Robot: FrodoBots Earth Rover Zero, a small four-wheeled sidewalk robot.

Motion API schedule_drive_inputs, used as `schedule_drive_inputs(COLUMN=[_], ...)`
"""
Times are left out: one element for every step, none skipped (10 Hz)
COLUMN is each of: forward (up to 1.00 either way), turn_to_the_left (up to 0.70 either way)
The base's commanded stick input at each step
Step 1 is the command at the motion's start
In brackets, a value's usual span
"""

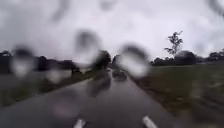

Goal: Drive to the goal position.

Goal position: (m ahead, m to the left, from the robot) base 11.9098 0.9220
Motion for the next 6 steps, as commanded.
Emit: schedule_drive_inputs(forward=[0.85, 0.85, 0.85, 0.85, 0.85, 0.85], turn_to_the_left=[0.00, 0.00, 0.00, 0.00, 0.00, 0.00])
